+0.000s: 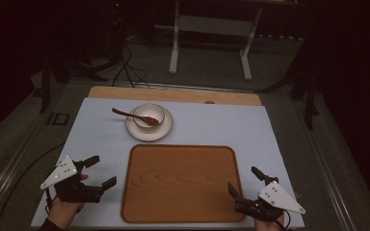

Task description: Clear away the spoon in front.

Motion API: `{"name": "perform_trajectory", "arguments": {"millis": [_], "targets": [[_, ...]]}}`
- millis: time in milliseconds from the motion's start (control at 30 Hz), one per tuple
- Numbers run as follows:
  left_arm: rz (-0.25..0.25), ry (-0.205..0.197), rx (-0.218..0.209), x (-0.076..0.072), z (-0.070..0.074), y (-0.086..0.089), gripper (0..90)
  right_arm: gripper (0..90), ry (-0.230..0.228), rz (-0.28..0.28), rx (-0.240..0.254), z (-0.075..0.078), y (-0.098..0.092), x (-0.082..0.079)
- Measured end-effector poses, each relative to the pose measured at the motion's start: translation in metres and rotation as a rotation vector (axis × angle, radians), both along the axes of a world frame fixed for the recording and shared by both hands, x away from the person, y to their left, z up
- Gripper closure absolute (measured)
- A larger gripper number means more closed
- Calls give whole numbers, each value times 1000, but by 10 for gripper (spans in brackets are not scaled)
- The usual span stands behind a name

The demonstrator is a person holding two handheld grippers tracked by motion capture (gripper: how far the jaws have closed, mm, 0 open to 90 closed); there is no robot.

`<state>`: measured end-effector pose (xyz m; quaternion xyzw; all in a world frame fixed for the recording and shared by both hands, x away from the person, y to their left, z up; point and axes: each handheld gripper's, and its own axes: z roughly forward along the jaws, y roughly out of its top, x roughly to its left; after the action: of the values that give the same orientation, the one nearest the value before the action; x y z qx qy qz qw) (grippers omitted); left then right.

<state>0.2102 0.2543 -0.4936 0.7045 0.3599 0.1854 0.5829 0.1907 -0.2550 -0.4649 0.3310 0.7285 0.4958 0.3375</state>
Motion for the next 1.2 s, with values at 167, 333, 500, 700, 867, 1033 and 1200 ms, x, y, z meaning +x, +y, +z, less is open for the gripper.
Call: {"name": "perform_trajectory", "arguments": {"millis": [167, 333, 500, 700, 867, 1033, 1200], "targets": [[-44, 3, 28, 1, 0, -2, 6, 115, -3, 7, 0, 0, 0, -1], [-110, 31, 45, 0, 0, -5, 6, 115, -7, 11, 1, 1, 0, -3], [-163, 50, 94, 0, 3, -14, 6, 115, -7, 19, -7, 1, 2, -5], [-194, 38, 97, 4, 19, -20, 6, 115, -8, 28, -9, 2, 7, -7], [-205, 6, 83, 7, 38, -22, 7, 115, -16, 36, -17, 2, 10, -7], [-198, -21, 95, 15, 53, -24, 20, 115, -19, 37, -21, 3, 11, -8], [-183, -40, 89, 29, 65, -26, 35, 116, -22, 38, -20, 2, 12, -9]]}}
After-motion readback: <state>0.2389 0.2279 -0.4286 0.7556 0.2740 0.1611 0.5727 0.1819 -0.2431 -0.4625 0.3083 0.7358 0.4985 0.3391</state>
